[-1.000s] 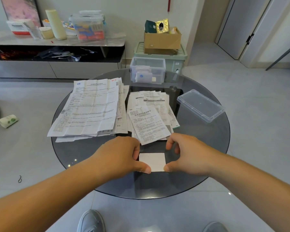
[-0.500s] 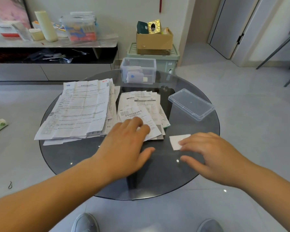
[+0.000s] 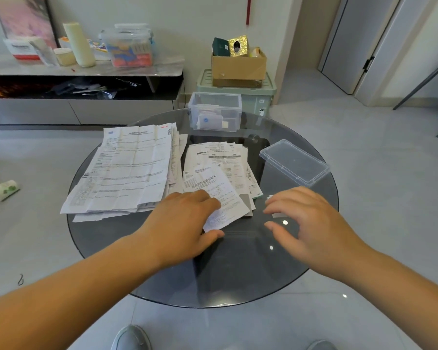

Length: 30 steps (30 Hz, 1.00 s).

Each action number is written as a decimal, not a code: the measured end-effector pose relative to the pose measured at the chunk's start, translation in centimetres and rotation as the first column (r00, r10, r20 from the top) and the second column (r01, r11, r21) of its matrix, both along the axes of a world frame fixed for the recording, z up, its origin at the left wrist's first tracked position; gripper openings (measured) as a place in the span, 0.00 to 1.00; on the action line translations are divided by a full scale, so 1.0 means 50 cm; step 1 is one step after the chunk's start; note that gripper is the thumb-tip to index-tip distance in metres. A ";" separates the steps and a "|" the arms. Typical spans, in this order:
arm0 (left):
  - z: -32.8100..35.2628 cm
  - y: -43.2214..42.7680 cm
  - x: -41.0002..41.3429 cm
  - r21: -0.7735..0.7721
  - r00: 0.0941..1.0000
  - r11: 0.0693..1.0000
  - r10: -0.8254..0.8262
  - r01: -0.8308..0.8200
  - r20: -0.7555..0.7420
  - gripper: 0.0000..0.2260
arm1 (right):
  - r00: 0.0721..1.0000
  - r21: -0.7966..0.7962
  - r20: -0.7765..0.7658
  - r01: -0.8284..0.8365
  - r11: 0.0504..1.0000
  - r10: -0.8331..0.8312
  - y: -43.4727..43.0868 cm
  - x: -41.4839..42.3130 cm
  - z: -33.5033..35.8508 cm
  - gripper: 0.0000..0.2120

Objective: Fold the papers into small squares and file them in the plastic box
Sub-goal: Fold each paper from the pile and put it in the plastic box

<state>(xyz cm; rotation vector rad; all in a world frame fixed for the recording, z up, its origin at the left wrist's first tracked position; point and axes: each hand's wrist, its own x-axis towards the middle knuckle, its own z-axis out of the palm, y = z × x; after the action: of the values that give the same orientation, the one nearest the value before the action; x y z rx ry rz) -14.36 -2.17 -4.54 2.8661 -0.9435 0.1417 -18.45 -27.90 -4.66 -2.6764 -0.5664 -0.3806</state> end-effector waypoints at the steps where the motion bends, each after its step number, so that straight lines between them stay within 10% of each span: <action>1: -0.002 0.001 0.000 0.008 1.000 1.000 -0.013 0.012 0.010 0.19 | 1.000 -0.008 0.008 -0.028 1.000 0.028 0.009 -0.001 0.001 0.11; 17: -0.009 0.036 -0.012 -0.106 0.978 0.989 -0.119 0.102 -0.169 0.23 | 0.963 -0.196 0.005 -0.264 0.944 0.270 0.058 0.039 -0.037 0.07; 23: 0.007 0.039 -0.021 -0.170 0.989 0.983 -0.095 0.074 -0.117 0.25 | 0.980 -0.004 -0.020 -0.200 0.980 0.200 0.082 0.007 -0.010 0.11; 30: 0.035 0.042 -0.073 -0.128 0.977 0.989 -0.092 0.068 -0.194 0.21 | 0.895 0.330 -0.385 -0.095 0.939 0.226 0.086 -0.069 0.017 0.05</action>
<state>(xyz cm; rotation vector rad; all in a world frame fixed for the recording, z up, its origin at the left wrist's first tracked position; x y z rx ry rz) -17.99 -0.05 -2.78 2.6664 -0.9724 -0.0917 -21.91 -23.57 -3.82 -2.2911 -0.5405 0.1482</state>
